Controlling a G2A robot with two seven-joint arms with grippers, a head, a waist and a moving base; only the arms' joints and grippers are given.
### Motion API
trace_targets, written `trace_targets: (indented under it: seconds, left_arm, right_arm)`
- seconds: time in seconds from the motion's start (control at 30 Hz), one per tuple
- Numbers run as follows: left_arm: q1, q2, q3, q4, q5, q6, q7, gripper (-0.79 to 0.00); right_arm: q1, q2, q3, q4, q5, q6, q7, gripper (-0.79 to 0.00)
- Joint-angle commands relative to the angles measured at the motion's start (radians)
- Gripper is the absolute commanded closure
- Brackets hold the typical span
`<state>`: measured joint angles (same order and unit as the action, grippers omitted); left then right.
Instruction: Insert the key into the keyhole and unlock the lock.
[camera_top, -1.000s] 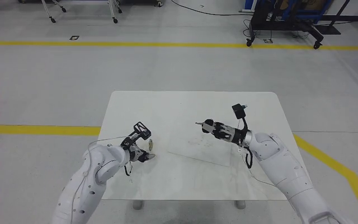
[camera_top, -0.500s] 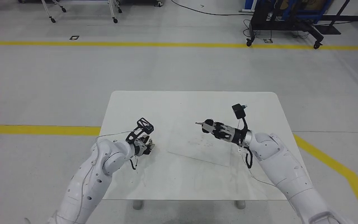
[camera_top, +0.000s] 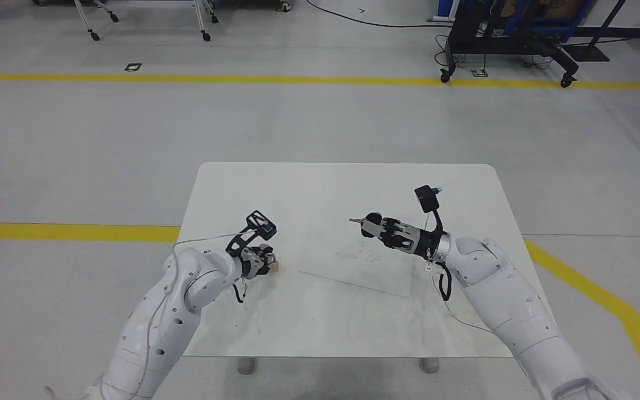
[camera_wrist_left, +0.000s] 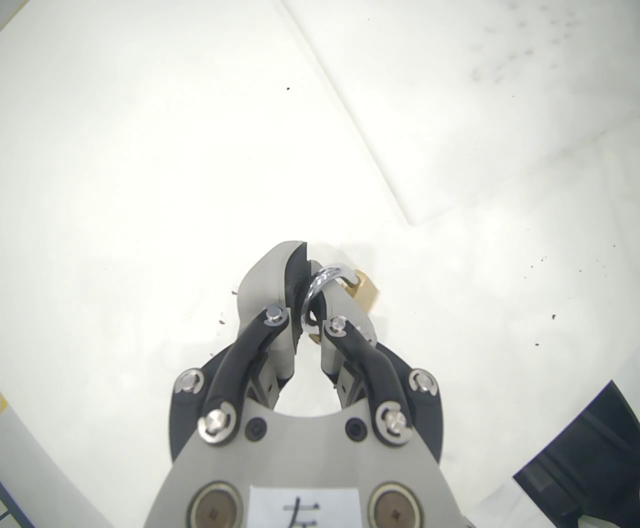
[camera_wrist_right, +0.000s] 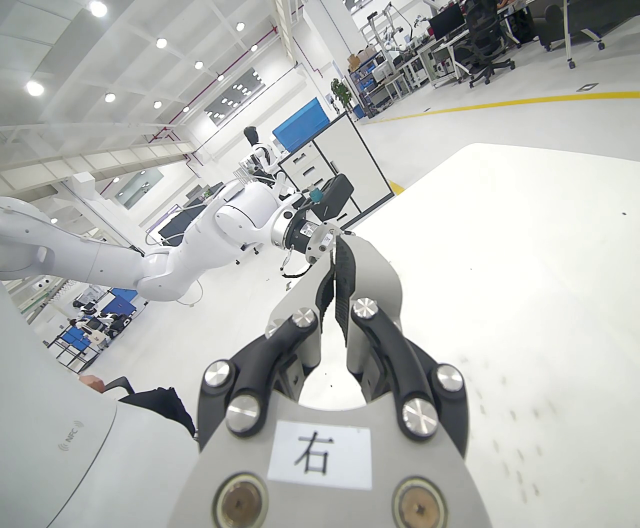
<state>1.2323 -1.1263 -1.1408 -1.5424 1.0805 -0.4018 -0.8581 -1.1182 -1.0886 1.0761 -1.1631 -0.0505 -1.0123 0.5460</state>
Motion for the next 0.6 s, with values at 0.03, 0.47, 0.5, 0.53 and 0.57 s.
trace_targets:
  seconds: [0.03,0.47,0.5,0.53,0.57]
  left_arm:
    - [-0.002,0.000,0.003,0.003,-0.002,-0.011,0.024,0.000]
    - [-0.096,-0.016,-0.005,0.150,-0.190,-0.167,0.364,0.000]
    - [-0.113,-0.020,0.001,0.169,-0.205,-0.173,0.406,0.000]
    - [-0.126,-0.026,0.008,0.190,-0.223,-0.176,0.450,0.000]
    - [-0.129,-0.027,0.013,0.198,-0.229,-0.179,0.458,0.000]
  right_arm:
    - [0.000,0.000,0.000,0.000,0.000,0.000,0.000,0.000]
    - [0.000,0.000,0.000,0.000,0.000,0.000,0.000,0.000]
    - [0.000,0.000,0.000,0.000,0.000,0.000,0.000,0.000]
    - [0.000,0.000,0.000,0.000,0.000,0.000,0.000,0.000]
    - [0.000,0.000,0.000,0.000,0.000,0.000,0.000,0.000]
